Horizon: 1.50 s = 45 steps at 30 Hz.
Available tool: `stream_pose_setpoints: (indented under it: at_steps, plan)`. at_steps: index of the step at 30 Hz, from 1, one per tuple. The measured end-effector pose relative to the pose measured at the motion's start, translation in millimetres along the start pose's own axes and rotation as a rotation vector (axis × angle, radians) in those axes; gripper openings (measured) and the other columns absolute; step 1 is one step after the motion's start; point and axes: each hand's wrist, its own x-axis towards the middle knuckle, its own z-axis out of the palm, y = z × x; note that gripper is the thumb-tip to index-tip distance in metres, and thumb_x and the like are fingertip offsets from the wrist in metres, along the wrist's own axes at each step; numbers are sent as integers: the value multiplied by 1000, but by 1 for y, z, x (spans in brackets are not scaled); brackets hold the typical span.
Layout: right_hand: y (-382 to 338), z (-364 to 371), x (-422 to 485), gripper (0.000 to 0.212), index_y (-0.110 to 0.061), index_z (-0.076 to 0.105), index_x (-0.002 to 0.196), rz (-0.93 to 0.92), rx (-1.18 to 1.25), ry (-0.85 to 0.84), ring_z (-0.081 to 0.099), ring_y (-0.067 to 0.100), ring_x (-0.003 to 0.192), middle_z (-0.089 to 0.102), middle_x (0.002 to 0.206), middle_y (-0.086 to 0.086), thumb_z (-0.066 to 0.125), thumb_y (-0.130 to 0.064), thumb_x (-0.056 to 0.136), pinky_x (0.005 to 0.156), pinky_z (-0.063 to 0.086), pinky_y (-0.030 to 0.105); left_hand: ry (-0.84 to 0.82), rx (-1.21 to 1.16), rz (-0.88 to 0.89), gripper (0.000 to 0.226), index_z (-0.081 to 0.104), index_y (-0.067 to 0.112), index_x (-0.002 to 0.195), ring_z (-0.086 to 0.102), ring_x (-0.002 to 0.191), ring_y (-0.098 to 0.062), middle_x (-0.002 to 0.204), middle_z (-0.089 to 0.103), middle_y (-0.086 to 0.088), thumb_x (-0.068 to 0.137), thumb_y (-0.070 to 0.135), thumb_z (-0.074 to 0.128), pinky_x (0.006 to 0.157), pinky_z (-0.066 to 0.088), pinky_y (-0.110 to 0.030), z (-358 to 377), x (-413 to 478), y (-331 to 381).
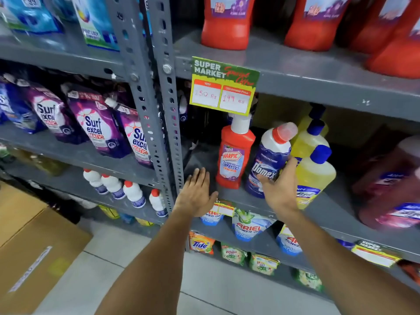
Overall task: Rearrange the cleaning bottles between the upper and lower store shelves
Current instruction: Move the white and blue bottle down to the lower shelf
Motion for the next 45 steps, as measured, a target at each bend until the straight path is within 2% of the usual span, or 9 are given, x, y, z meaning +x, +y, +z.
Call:
stream_pose_setpoints:
  at_steps: [8,13,21,26,30,33,37,40,45]
  plan:
    - [10,24,41,66,-11,36,133,119,-50,58,61,28,114,61,131,8,75,1,80,95,50,38,-30,43,10,73,-2,0,154,-8,152,-30,165,-6,-18,102,46,20,123,-4,-45,26,6,-5]
    - [15,31,60,72,-24,35,133,154,-21,70,61,27,118,60,133,4,76,-3,78,100,51,52,16,59,30,78,1,1,154,-5,152,-30,165,-2,-17,96,52,6,121,-4,-44,33,6,-10]
    - [18,38,55,74,-19,34,141,200,-44,107,66,28,107,66,121,9,74,-7,81,95,55,49,21,24,33,72,1,2,155,-7,152,-28,165,-4,-15,102,47,18,122,-7,-43,34,7,-11]
    - [9,44,17,44,-9,50,127,220,-38,180,65,35,110,66,124,14,63,-3,85,92,55,50,-9,4,57,73,-2,3,155,-9,152,-27,165,-7,-14,102,47,22,120,-9,-41,33,6,-18]
    - [-14,43,3,55,-9,53,134,104,99,90,61,19,112,62,129,7,62,7,82,95,53,31,9,8,60,72,-2,3,155,-7,152,-28,165,-4,-15,102,45,23,121,-7,-42,31,3,-16]
    - [-36,39,13,67,-13,48,137,18,187,-62,61,15,116,61,134,2,78,-4,78,96,55,32,0,-1,47,71,-4,4,155,-9,152,-27,166,-6,-13,103,44,24,121,-8,-42,28,3,-12]
    - [-46,44,27,81,-17,43,141,14,85,-267,64,18,115,62,134,2,87,-14,73,95,56,37,-45,-6,24,71,-8,4,155,-13,152,-25,165,-12,-12,103,43,21,122,-9,-42,26,4,-10]
    - [-44,49,31,69,-12,53,135,31,64,-287,67,22,112,67,129,6,87,-18,75,97,56,49,-51,-2,14,72,-9,4,154,-14,151,-26,165,-13,-12,102,44,21,122,-10,-42,26,5,-12]
    - [-27,39,13,66,-11,54,134,19,77,-187,69,21,111,69,127,6,86,-20,77,96,57,46,-33,2,22,73,-7,3,155,-14,151,-26,165,-11,-13,102,46,21,121,-11,-41,29,7,-13]
